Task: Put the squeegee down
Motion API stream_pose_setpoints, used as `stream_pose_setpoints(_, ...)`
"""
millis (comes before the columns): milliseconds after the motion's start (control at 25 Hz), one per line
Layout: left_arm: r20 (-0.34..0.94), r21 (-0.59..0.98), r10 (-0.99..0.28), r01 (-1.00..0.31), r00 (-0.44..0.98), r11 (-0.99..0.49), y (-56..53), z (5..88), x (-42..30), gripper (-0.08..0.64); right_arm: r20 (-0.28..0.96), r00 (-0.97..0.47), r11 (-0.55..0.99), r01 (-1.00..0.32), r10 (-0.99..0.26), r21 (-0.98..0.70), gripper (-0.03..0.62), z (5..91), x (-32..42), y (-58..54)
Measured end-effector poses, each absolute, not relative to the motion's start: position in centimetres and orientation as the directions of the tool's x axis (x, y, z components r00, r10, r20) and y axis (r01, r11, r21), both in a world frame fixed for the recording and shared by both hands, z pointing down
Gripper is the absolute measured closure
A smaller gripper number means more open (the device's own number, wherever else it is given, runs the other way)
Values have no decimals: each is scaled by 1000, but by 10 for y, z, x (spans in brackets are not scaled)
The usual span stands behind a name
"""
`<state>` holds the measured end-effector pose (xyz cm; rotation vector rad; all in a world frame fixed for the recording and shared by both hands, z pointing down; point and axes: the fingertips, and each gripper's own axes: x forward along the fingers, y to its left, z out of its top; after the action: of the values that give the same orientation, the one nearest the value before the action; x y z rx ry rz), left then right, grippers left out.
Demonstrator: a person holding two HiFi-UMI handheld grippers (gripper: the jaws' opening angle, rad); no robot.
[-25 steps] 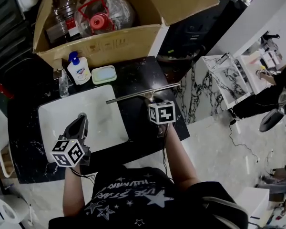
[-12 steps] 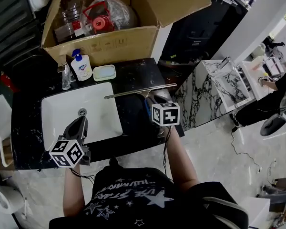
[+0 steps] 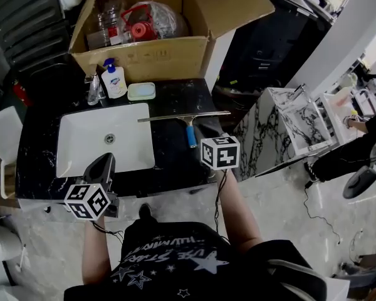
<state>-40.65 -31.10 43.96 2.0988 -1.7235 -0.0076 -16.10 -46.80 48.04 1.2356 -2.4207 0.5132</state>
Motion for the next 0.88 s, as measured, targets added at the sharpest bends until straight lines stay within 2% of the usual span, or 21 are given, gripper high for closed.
stream_pose_setpoints(480,261,320,-954,-945,148,-59,-227,447,-352,538,449,-644,674,-730,-620,-117,534,471,-133,-396)
stream_pose_setpoints(880,279,372,-953,-928,115,-4,-149,472,-305,538,462,-704,743,-656,-540,-133,535,499,-115,-330)
